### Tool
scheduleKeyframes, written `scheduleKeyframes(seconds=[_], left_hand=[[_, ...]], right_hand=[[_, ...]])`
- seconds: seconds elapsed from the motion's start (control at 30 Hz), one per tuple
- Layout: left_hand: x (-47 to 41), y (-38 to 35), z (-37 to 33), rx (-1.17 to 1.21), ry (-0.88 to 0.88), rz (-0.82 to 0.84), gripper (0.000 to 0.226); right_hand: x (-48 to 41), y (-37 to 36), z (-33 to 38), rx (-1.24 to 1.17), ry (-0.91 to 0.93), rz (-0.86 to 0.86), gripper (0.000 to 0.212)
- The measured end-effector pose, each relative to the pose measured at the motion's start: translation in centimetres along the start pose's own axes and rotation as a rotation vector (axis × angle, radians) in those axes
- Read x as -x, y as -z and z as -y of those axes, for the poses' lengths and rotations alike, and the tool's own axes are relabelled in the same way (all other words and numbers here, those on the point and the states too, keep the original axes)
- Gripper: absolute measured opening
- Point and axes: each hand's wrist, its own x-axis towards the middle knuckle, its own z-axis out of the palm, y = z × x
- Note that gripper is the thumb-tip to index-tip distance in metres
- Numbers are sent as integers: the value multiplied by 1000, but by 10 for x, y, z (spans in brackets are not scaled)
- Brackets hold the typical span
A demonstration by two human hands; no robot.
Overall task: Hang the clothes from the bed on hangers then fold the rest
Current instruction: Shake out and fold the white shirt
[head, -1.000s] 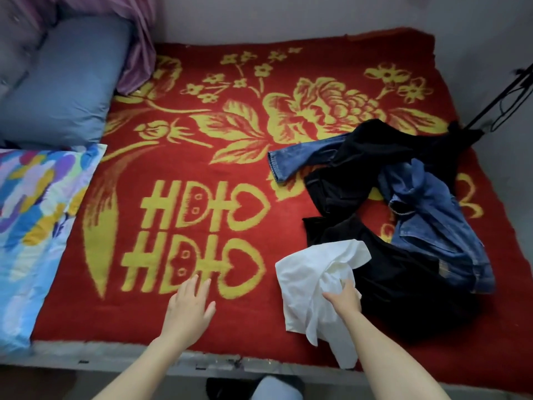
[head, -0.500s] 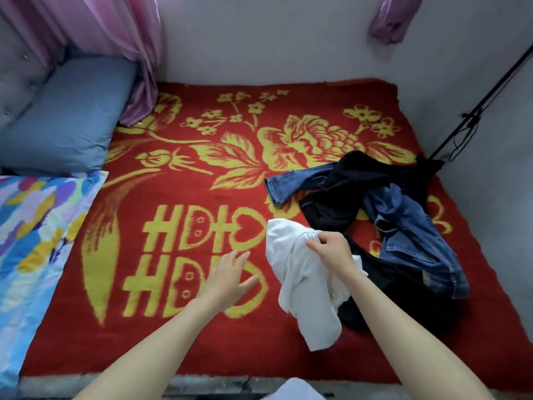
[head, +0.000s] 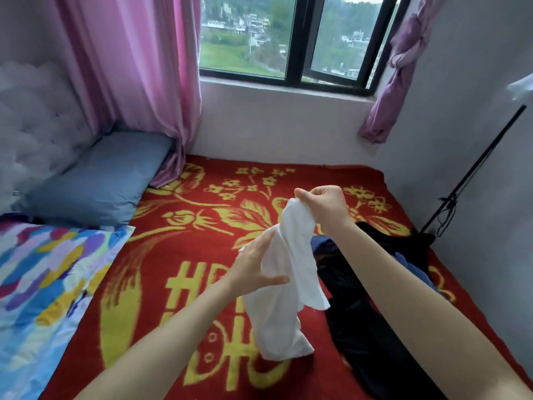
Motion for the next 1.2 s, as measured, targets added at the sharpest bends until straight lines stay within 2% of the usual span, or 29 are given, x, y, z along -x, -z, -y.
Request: scheduleKeyframes(seconds=[0.1,0.2,0.27,0.37,0.5,0.57,0.7,0.77,0.9,1.0,1.1,1.2], left_hand=[[-4,28,0,7,-93,-123,69],[-9,63,-2,-167,-196,-281,20],[-10,84,-4,-236,-215,-297,5],[-6,119,-2,-214,-230,-307,3],[3,174,0,92,-20,-571,8],[6,190,-2,199,56,-688,11],[0,194,-18,272,63,-754,18],[-4,196,-29,344,60,-823,23],[-9,204,-49,417,-5,-846,18],[-11,205,-63,410,-60,-770,32],[-14,206,-76,379,-79,-722,40],[-15,204,-83,326,-89,-678,33]], right_hand=[[-8,-14,35,-95,0,10,48],[-10,-26,49,-206,-22,-21,49],[-10,-32,53,-208,-22,-59,43],[-17,-29,50,-114,-11,-170,35],[-26,-4,34,-139,-173,-301,39],[-27,3,25,-122,-250,-313,34],[-27,-4,19,60,-198,-201,43],[-28,-6,20,73,-192,-124,42],[-28,-4,13,69,-243,18,30],[-26,-9,1,86,-270,108,12],[-18,-19,-4,83,-211,163,30],[-4,-32,3,97,40,259,65]])
